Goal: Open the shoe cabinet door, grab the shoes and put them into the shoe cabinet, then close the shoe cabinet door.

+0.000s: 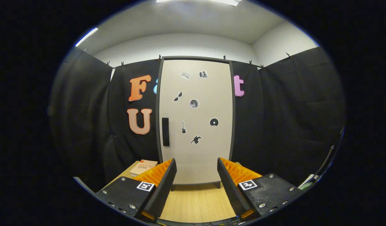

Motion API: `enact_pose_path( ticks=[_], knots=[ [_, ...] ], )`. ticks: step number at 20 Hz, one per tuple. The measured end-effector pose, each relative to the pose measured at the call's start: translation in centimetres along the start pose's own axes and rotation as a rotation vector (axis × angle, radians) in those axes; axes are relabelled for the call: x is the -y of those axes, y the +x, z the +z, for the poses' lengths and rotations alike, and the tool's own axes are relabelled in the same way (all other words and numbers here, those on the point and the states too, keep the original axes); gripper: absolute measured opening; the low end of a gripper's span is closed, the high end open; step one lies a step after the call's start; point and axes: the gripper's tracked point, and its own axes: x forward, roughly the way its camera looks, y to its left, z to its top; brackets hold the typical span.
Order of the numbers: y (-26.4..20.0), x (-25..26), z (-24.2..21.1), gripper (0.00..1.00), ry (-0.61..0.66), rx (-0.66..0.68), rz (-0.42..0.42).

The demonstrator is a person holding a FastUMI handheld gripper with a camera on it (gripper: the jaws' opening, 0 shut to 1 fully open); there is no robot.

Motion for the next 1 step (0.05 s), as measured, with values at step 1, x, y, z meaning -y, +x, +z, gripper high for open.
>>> enact_pose_path(
  ticks=[1],
  knots=[
    [0.03,0.01,0.04,0.83,-0.002,0.001,-0.002]
  ],
)
